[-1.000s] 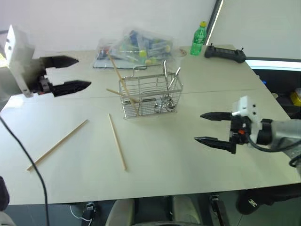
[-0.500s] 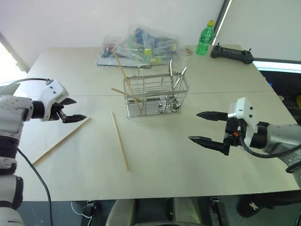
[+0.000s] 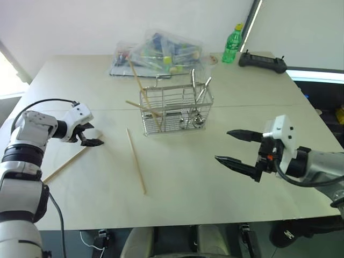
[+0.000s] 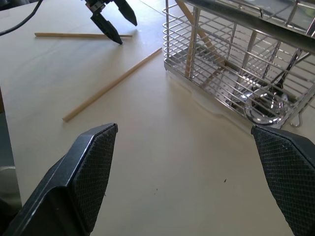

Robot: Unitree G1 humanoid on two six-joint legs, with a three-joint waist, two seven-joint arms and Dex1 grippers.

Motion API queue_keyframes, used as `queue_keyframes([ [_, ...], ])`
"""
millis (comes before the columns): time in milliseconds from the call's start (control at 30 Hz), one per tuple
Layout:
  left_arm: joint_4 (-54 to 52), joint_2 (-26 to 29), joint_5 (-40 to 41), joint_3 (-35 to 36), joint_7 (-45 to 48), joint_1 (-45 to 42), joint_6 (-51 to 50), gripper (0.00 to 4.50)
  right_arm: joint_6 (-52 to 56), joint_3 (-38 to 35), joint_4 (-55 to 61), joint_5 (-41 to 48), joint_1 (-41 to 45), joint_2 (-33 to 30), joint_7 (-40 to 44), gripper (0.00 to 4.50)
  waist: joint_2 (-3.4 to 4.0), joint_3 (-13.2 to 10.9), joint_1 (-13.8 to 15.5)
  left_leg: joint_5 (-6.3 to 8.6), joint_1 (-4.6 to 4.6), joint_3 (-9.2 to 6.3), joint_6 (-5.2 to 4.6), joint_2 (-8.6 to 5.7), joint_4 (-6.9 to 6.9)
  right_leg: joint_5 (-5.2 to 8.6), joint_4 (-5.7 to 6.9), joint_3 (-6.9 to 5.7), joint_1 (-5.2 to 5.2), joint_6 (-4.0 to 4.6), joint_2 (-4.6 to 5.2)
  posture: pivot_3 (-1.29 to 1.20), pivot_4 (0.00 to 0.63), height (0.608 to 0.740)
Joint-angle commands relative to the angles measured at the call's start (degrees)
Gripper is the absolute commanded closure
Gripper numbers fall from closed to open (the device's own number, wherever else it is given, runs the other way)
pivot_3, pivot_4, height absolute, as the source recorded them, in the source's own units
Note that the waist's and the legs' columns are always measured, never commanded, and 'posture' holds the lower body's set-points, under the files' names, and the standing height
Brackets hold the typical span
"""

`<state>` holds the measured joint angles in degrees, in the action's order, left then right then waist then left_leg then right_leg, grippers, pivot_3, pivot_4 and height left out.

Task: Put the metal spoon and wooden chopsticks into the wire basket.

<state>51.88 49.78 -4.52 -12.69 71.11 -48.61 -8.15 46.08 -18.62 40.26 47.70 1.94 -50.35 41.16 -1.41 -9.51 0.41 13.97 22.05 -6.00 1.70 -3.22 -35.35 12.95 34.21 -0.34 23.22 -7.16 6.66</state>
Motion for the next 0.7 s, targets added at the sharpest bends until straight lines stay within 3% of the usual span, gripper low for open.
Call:
queue_keyframes([
  [33, 1.28, 1.98, -2.63, -1.11, 2.81, -0.88, 0.24, 0.0, -1.25, -1.25, 1.43, 0.62, 0.21, 0.81, -1.29, 0.05, 0.0, 0.0, -0.16, 0.0, -0.01, 0.01, 0.0, 0.0, 0.0, 0.0, 0.0, 0.0, 0.0, 0.0, 0.0, 0.0, 0.15, 0.731],
  [300, 0.86, 2.14, -5.02, -1.88, 7.79, -0.97, -0.98, 0.0, -1.98, -0.35, 0.79, -0.15, 0.82, 1.79, -2.41, 0.05, 0.01, 0.01, -0.11, 0.0, 0.01, -0.01, 0.0, 0.0, 0.01, 0.0, 0.01, 0.0, 0.01, 0.0, -0.02, 0.0, 0.15, 0.731],
  [400, 0.93, 1.94, -5.19, -1.47, 8.06, -1.02, -1.08, 0.8, -2.17, -0.27, 0.74, -0.26, 0.78, 1.87, -2.6, 0.0, 0.01, 0.01, -0.1, 0.0, 0.0, -0.01, 0.0, 0.0, 0.01, 0.0, 0.02, 0.0, 0.01, 0.0, -0.02, 0.0, 0.15, 0.731],
  [633, 0.99, 0.94, -5.23, -0.94, 7.24, -1.23, -1.97, 4.46, -2.11, -0.33, 0.81, 0.02, 0.79, 2.0, -2.79, 0.0, 0.01, 0.02, -0.05, 0.0, -0.01, -0.02, -0.01, 0.0, -0.01, 0.0, 0.04, 0.0, -0.01, -0.01, -0.02, 0.0, 0.15, 0.731],
  [700, 1.24, 0.53, -5.3, -0.56, 5.89, -1.27, -1.57, 4.46, -2.07, -0.39, 0.63, 0.07, 1.0, 1.93, -2.77, 0.0, 0.02, 0.02, 0.01, 0.0, -0.01, -0.02, -0.01, 0.0, -0.01, 0.0, 0.05, 0.0, -0.01, -0.01, -0.02, 0.0, 0.15, 0.731],
])
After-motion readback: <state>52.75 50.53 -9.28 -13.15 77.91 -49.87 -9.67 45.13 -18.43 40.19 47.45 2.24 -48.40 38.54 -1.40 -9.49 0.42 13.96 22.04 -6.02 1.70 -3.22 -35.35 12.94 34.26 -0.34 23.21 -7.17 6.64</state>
